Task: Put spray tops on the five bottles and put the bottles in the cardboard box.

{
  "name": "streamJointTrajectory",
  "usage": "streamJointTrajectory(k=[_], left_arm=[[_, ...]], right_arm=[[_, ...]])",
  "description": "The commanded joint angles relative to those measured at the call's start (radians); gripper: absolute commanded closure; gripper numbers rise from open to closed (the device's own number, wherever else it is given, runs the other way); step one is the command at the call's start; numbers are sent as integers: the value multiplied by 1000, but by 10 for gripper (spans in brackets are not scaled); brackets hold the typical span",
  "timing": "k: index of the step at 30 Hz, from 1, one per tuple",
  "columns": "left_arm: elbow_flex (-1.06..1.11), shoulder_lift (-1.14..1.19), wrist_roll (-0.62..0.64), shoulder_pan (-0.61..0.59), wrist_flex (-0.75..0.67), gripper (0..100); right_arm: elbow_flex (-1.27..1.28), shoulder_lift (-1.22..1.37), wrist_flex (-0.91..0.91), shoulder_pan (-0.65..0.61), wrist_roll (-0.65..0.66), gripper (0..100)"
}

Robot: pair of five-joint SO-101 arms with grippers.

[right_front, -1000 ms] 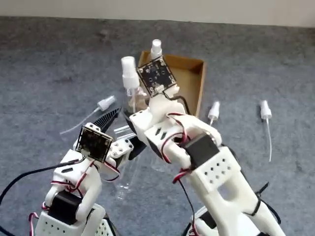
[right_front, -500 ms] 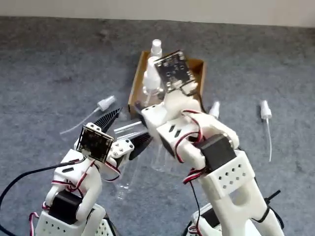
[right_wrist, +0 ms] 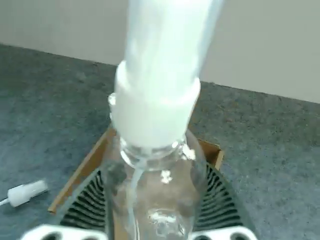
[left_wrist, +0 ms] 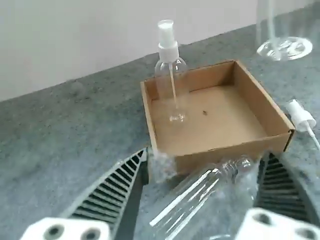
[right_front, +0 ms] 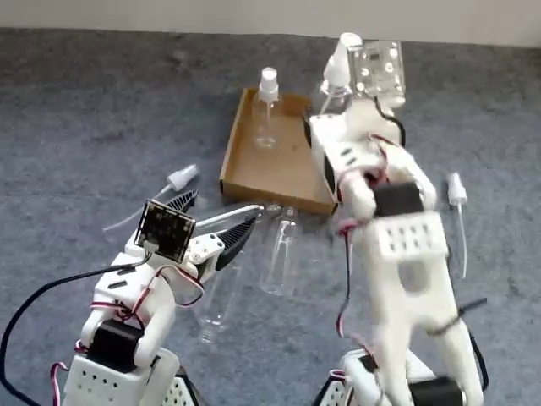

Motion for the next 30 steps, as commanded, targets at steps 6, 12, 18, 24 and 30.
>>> streamJointTrajectory(k=[6,12,18,24,30], left_arm=[[-4,5,-3,-8,0,716],[-4,7,-3,-7,0,716],[-4,7,-2,-7,0,716],[-2,7,-2,-7,0,716],[-2,7,-2,-7,0,716]], right_arm=[[-48,237,-318,70,-26,995],[-50,378,-538,54,-64,995],[-68,550,-627,53,-63,995],[-90,656,-742,48,-63,995],[-125,725,-812,47,-63,995]])
